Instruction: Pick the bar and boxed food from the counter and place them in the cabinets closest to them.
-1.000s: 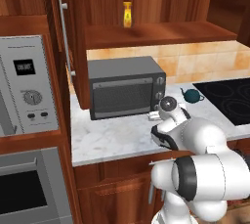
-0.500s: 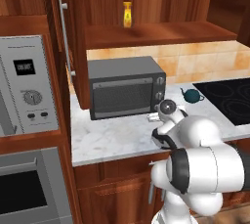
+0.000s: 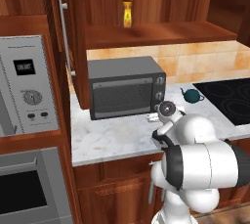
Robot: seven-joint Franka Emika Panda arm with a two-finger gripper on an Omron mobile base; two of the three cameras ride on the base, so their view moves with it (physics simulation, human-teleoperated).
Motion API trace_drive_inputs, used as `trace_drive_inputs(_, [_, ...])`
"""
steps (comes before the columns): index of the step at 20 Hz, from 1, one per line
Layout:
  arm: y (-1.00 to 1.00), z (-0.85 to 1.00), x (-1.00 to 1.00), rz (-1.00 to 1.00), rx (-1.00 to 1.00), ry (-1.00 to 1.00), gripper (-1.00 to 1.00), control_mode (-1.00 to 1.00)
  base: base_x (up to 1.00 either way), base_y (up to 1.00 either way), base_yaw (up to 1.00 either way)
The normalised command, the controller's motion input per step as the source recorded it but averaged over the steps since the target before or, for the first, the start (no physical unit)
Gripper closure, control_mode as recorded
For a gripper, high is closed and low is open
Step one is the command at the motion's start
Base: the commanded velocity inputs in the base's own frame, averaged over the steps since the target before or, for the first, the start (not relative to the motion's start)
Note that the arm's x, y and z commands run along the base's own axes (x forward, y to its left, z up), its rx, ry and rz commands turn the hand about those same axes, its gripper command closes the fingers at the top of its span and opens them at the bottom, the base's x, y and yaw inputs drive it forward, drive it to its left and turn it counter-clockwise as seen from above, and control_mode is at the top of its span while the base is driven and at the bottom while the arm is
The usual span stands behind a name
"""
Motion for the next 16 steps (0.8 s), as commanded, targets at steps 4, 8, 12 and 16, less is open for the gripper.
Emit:
trace_drive_inputs(4, [0.00, -0.03, 0.10, 0.00, 0.00, -0.01, -1.00, -1.00, 0.00, 0.00, 0.00])
trace_drive_inputs(8, [0.00, -0.01, 0.01, 0.00, 0.00, 0.00, -1.00, -1.00, 0.00, 0.00, 0.00])
trace_drive_inputs(12, [0.00, -0.02, 0.00, 0.00, 0.00, 0.00, -1.00, -1.00, 0.00, 0.00, 0.00])
trace_drive_inputs(16, [0.00, 0.00, 0.01, 0.00, 0.00, 0.00, -1.00, -1.00, 0.00, 0.00, 0.00])
